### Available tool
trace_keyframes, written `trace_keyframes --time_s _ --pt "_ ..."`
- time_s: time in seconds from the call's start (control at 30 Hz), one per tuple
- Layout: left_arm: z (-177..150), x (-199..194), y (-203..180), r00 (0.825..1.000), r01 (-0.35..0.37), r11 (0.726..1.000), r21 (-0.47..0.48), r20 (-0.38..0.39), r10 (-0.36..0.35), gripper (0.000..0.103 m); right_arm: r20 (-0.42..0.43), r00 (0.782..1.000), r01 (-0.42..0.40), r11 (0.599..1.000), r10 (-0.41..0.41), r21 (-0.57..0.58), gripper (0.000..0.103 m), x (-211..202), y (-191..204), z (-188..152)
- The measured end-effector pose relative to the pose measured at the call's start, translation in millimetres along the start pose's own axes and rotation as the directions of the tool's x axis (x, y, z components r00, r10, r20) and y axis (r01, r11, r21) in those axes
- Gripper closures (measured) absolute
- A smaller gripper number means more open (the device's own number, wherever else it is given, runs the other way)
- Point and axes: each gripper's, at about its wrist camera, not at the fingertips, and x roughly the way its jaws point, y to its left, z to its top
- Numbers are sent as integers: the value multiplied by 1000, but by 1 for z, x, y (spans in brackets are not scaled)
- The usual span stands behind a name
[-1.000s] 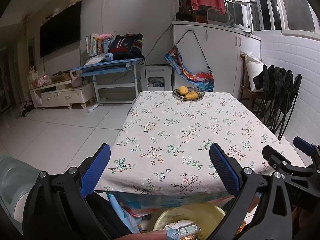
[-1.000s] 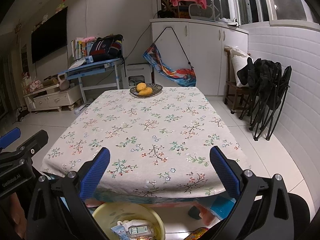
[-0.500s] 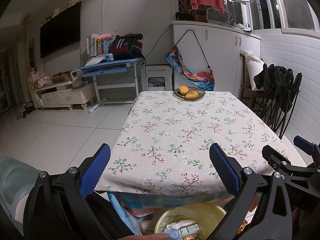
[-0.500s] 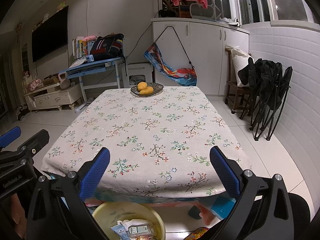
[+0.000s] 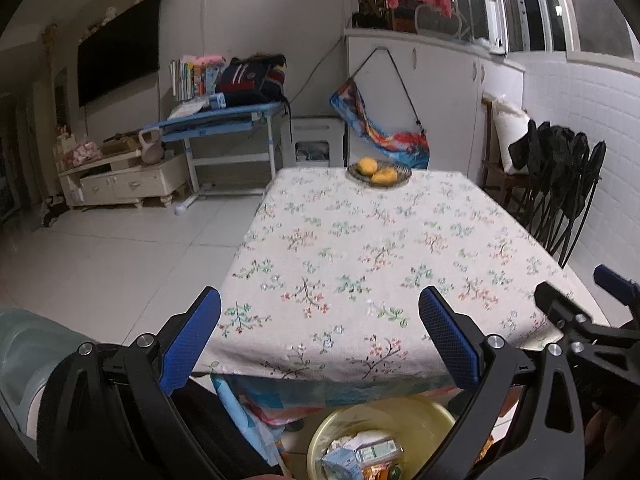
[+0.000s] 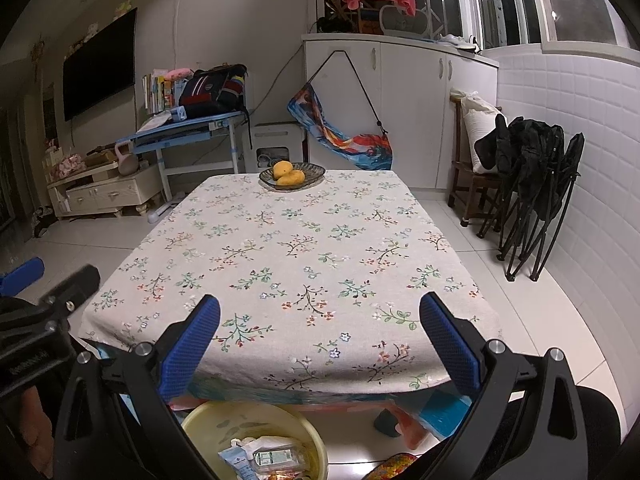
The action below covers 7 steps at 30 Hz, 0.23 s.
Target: Collect trash
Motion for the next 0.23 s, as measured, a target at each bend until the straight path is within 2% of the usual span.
trace_keyframes --time_s 0.23 --pt "-1 7 -1 999 14 1000 -3 -37 -14 7 -2 1000 1 1000 -1 -1 7 -1 -2 0"
